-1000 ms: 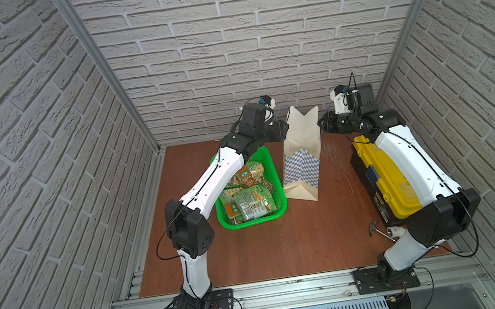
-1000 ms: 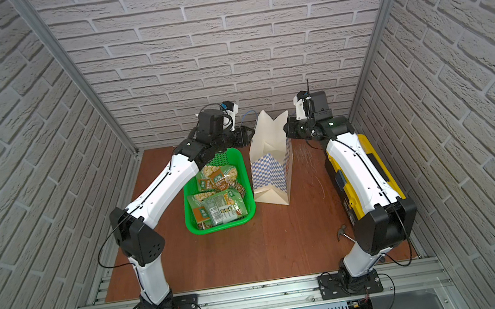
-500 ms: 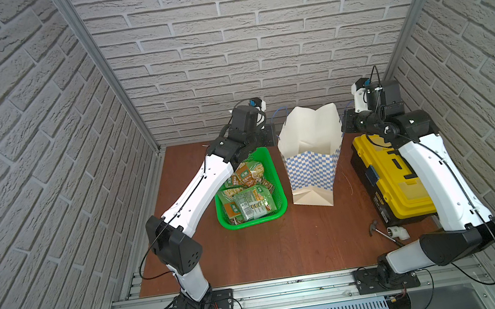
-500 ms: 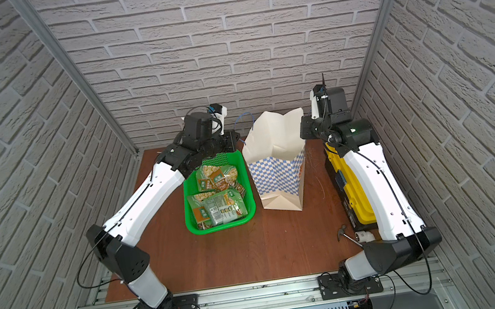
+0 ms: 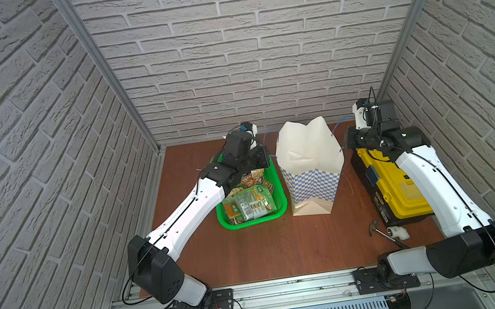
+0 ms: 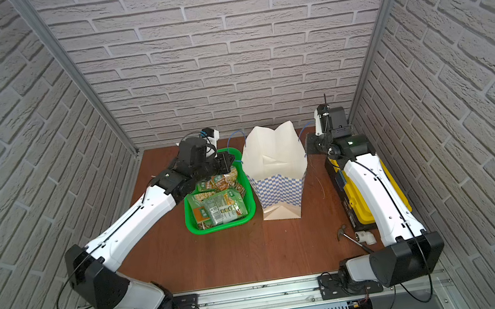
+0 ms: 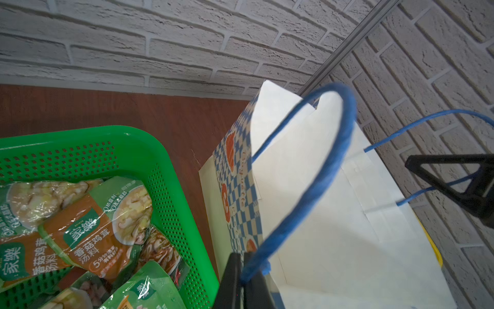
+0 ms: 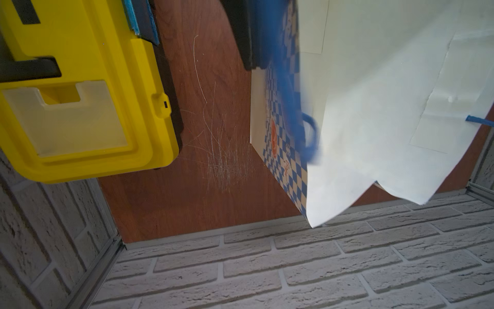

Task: Place the condiment packets inside the bag
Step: Open the paper bag at the center of the board.

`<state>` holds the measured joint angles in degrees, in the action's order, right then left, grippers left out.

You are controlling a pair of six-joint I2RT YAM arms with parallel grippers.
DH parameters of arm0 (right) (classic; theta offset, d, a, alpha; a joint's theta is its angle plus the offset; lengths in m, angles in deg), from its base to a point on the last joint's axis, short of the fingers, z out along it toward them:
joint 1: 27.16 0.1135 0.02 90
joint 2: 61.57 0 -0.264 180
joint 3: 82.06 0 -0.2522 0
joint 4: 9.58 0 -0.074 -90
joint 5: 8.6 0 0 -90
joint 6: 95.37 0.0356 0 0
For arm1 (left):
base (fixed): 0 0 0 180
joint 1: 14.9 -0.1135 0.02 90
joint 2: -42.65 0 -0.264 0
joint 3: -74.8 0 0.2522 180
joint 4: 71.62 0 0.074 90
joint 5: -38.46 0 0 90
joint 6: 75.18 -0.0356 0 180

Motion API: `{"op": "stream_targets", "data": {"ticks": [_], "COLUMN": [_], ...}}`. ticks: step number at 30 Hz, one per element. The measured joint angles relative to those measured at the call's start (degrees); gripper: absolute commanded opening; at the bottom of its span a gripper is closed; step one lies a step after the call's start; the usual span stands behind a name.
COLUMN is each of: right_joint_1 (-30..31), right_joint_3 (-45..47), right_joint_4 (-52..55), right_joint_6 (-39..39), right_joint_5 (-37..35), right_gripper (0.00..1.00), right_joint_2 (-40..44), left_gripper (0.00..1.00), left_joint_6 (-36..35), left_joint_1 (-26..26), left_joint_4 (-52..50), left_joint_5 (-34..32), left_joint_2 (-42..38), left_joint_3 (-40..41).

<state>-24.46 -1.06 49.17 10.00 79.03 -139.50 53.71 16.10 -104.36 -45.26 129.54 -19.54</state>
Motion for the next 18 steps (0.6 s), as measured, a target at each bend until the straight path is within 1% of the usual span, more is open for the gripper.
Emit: {"op": "stream_targets", "data": {"ticks": [3, 6, 9, 11, 14, 18], "right_joint_1": [-0.63, -0.98, -1.05, -1.07, -1.14, -1.22], "right_joint_3": [1.36, 1.36, 1.16, 0.74, -0.04, -1.60], "right_joint_4": [-0.81, -1.29, -1.42, -1.44, -1.36, -0.63], "right_joint_6": [0.00, -0.07, -0.44, -0.79, -0.94, -1.16], "right_joint_5": [0.04, 0.11, 0.59, 1.14, 1.73, 2.29], "right_gripper": [0.03, 0.03, 0.03, 0.03, 0.03, 0.03], "right_joint_2": [0.22, 1.07, 2.32, 2.64, 2.60, 2.51], "left_gripper": [0.14, 0.18, 0.30, 0.42, 0.54, 0.63], "left_joint_6": [1.55, 2.84, 3.61, 4.09, 4.52, 4.35], "left_joint_1": [0.04, 0.04, 0.04, 0.04, 0.04, 0.04], "left_joint_4": [1.53, 3.15, 4.04, 4.20, 4.00, 4.02], "left_joint_5": [1.81, 3.17, 4.39, 5.18, 5.86, 6.01], "left_joint_2": [0.70, 0.72, 0.72, 0.72, 0.72, 0.70], "left_joint_3": [0.04, 0.04, 0.02, -0.09, -0.90, -2.16]}}
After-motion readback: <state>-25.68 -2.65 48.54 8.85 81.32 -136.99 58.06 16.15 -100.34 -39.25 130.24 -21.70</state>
